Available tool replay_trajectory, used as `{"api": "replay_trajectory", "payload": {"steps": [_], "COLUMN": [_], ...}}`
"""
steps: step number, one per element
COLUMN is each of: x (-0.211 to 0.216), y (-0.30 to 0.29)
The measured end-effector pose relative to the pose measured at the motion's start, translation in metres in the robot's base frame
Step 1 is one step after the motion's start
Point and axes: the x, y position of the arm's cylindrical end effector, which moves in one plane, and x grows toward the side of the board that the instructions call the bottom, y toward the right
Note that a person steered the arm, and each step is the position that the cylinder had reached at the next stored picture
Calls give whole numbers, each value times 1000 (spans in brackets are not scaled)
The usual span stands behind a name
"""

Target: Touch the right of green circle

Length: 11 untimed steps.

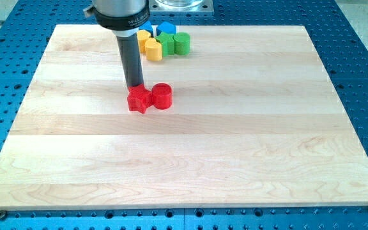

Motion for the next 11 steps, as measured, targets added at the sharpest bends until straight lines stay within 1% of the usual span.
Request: {"api": "replay_trajectory", "payload": {"steps": [2, 3, 4, 5, 6, 7, 8, 9, 10, 11], "x": [-8, -29, -74, -111, -132, -127, -91, -79, -109, -123], "y": [70, 132, 148, 148, 148, 129, 80, 108, 148, 129]}}
